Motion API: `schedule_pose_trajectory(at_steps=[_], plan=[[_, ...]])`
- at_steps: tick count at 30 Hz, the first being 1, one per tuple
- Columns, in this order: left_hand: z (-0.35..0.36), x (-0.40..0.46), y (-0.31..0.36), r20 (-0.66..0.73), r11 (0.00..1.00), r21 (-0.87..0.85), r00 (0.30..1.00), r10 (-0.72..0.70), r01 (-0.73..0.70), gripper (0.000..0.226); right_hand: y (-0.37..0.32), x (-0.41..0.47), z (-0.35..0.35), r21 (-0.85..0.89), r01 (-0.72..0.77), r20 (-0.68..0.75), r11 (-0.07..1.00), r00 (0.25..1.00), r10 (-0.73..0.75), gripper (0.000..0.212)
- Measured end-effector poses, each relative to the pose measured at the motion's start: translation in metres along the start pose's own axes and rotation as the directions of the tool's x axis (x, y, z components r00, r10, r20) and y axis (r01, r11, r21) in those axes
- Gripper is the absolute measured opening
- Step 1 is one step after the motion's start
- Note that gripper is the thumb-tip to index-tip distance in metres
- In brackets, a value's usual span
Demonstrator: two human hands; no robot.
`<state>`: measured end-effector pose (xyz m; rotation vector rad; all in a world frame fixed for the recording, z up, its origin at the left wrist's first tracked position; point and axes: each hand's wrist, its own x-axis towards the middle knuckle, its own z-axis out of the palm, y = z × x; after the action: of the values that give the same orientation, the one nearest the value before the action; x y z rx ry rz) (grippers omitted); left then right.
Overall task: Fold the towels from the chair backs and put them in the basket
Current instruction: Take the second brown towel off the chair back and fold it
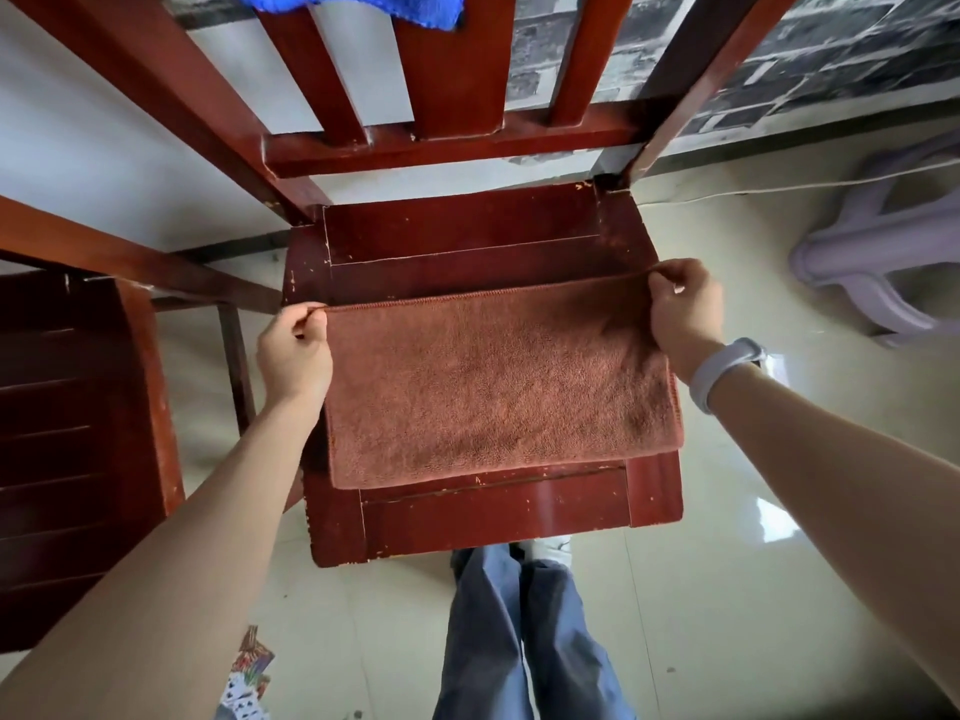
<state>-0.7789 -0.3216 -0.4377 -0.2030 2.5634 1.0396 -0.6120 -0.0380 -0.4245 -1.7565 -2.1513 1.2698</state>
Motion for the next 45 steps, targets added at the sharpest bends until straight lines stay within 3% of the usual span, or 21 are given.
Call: schedule_pose_trajectory(at_steps=[3,5,8,11,14,17,21,30,33,35,37,42,45], plan=[[0.002,-0.007,0.007,-0.069,0.973,0.135,0.978,0.195,-0.185,0.03,-0.004,-0.009,-0.002,-0.064,0.032,-0.067,0.997,0.997,-0.037,0.032],[0.004,-0.022,0.012,-0.089,0.896,0.283,0.92,0.38,-0.343,0.036,-0.01,-0.028,-0.005,-0.189,0.212,-0.142,0.959,0.96,-0.241,0.038],[0.017,-0.055,0.009,0.104,0.707,0.444,0.815,0.569,-0.55,0.041,-0.014,-0.063,0.0,-0.327,0.474,-0.038,0.818,0.858,-0.513,0.047],[0.038,-0.072,-0.001,0.363,0.541,0.514,0.74,0.566,-0.666,0.048,-0.009,-0.085,0.023,-0.441,0.632,0.179,0.637,0.758,-0.627,0.05],[0.054,-0.067,-0.007,0.443,0.451,0.577,0.724,0.529,-0.681,0.053,0.002,-0.088,0.051,-0.534,0.732,0.413,0.422,0.662,-0.626,0.05],[0.06,-0.057,-0.013,0.469,0.388,0.594,0.695,0.545,-0.705,0.055,0.018,-0.069,0.061,-0.586,0.716,0.476,0.378,0.682,-0.555,0.051],[0.047,-0.044,-0.025,0.432,0.392,0.61,0.704,0.564,-0.689,0.058,0.038,-0.041,0.042,-0.633,0.687,0.449,0.358,0.702,-0.553,0.051],[0.025,-0.049,-0.033,0.276,0.57,0.633,0.84,0.467,-0.524,0.066,0.064,-0.019,-0.016,-0.652,0.514,0.305,0.558,0.851,-0.428,0.062],[0.031,-0.076,-0.033,0.332,0.498,0.625,0.782,0.526,-0.601,0.061,0.054,-0.048,-0.006,-0.547,0.619,0.282,0.564,0.771,-0.571,0.054],[0.044,-0.096,-0.033,0.391,0.449,0.607,0.738,0.55,-0.656,0.058,0.05,-0.076,0.014,-0.495,0.717,0.326,0.49,0.676,-0.66,0.051],[0.056,-0.11,-0.035,0.413,0.444,0.61,0.742,0.529,-0.656,0.059,0.047,-0.099,0.038,-0.492,0.762,0.398,0.42,0.627,-0.67,0.05],[0.052,-0.106,-0.054,0.404,0.409,0.665,0.761,0.508,-0.625,0.069,0.066,-0.104,0.05,-0.529,0.771,0.505,0.356,0.622,-0.599,0.058],[0.035,-0.098,-0.067,0.356,0.46,0.678,0.803,0.477,-0.573,0.069,0.084,-0.086,0.025,-0.572,0.751,0.509,0.33,0.64,-0.575,0.059]])
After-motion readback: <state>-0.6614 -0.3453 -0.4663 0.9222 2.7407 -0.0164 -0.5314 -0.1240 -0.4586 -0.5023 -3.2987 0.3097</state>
